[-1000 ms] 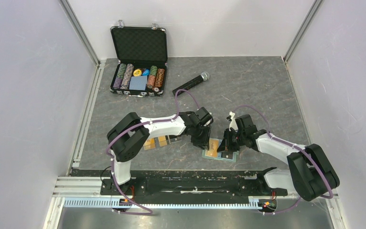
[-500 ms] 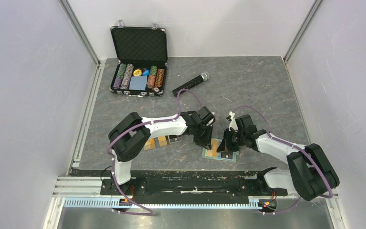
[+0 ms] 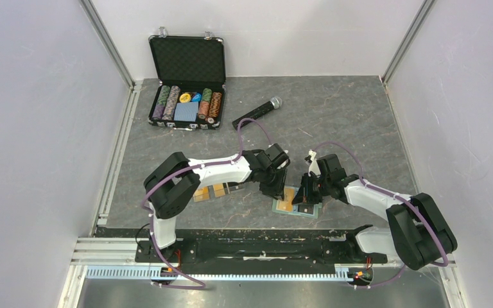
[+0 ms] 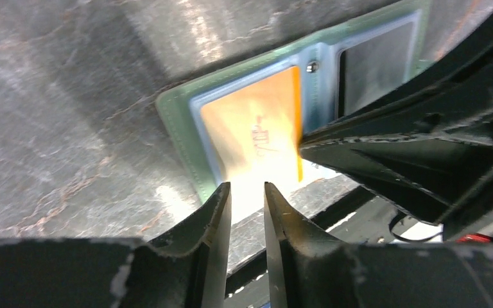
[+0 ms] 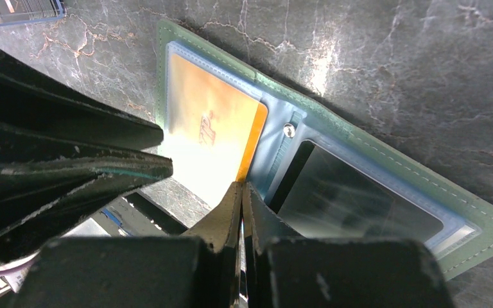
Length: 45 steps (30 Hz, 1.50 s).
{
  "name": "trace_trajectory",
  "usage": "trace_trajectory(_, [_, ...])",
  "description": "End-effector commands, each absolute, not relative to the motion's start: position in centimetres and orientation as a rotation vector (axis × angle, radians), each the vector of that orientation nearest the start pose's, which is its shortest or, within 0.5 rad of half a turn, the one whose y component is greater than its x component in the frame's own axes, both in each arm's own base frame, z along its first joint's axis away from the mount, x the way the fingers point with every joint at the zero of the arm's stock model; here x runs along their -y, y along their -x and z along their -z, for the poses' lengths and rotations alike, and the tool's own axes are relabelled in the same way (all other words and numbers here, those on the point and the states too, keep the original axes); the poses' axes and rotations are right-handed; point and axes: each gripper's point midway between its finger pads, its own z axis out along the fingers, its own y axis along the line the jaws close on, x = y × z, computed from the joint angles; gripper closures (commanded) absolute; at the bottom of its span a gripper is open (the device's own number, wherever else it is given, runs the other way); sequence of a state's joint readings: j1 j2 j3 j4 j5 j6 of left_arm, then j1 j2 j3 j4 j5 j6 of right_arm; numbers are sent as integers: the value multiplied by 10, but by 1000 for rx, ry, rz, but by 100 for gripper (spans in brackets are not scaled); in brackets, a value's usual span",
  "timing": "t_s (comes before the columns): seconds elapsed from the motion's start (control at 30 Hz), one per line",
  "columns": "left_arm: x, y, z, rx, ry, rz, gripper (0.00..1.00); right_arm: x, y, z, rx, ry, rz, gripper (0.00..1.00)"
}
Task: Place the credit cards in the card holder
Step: Insert the credit card into the card holder.
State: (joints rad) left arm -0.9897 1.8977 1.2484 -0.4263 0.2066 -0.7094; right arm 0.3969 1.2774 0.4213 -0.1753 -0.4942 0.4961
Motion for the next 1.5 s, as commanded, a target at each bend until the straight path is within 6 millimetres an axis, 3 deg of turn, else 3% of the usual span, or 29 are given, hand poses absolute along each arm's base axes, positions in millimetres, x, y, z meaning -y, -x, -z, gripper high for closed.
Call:
trace_trajectory(0.0, [377,-183,-35,-2840,-476,642,67,-178,-170,-4,-2737,71,-901,100])
trace_trajectory(0.37, [384,-177,-23,-2885,-515,666,64,-178,-169,-4,-2737,72,-906,100])
trace_trajectory(0.73, [410,-174,-50,-2792,-519,910,78,-179,-169,-5,-2735,69,-915,100])
trace_trajectory(0.9, [404,-178,-61,-2764,-511,876,82,-180,-170,-8,-2722,63,-920,100])
trace_trajectory(1.07, [405,-178,-67,-2747,-524,894,97,-185,-176,-19,-2697,69,-947,100])
trace_trajectory(1.2, [404,-178,-68,-2752,-527,886,98,-190,-186,-36,-2659,85,-968,98])
trace_trajectory(1.47, [372,-185,-70,-2779,-512,650,98,-187,-205,-65,-2616,134,-880,90])
